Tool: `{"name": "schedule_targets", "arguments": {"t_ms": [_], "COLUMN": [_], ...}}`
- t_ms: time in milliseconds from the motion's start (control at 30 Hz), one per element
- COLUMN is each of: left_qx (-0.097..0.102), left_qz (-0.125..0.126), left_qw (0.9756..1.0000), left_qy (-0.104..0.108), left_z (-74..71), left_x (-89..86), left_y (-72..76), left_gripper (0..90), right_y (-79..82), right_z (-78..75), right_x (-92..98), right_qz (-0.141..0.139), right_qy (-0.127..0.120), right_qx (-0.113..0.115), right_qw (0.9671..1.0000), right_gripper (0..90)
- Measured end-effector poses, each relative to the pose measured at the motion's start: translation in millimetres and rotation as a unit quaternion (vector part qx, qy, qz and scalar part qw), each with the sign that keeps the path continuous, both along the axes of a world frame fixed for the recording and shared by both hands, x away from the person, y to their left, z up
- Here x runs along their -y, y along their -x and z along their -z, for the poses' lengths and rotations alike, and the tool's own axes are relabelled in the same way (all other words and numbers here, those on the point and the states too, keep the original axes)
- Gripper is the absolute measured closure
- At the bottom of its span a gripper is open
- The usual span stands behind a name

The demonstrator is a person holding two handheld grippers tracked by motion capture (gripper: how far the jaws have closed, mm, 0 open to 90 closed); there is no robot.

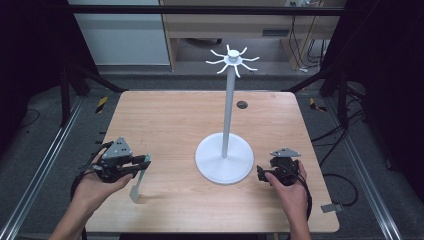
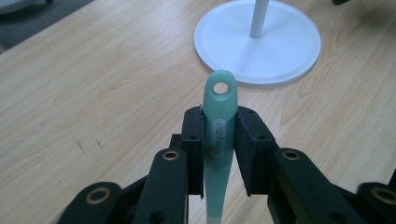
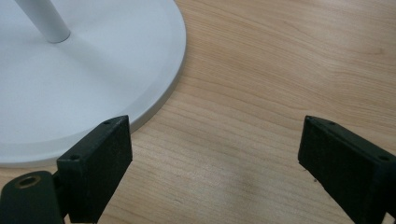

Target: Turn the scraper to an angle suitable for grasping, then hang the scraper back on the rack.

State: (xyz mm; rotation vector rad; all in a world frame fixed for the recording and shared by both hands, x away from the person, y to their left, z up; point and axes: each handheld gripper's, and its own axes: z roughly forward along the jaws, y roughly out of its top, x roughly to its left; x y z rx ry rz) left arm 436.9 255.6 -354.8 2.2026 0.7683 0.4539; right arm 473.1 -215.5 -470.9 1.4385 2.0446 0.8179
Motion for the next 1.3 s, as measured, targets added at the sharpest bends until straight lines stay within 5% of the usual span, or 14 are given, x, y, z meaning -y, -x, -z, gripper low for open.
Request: {"name": "schedule_targets", "arguments": {"t_ms": [400, 1300], "left_qx": [0.054, 0.088], "left_qz": [-0.002, 0.006], "left_qw": [0.9979, 0.9936], "left_qy": [0.034, 0.071], "left_z": [-40.5, -114.6], "left_x": [11.3, 53.6], "left_y": [2.2, -19.0], "left_gripper": [74.1, 74.1], "right_y": [-0.2, -1.7], "right_z": [0.4, 0.1], "right_x": [-0.7, -0.1], "right_qz": [-0.001, -0.005], "right_qy": [0.000, -0.001], "right_qx": [-0.001, 0.000], "right_qw": [1.0000, 1.0000], "right_gripper": [10.2, 10.2]}}
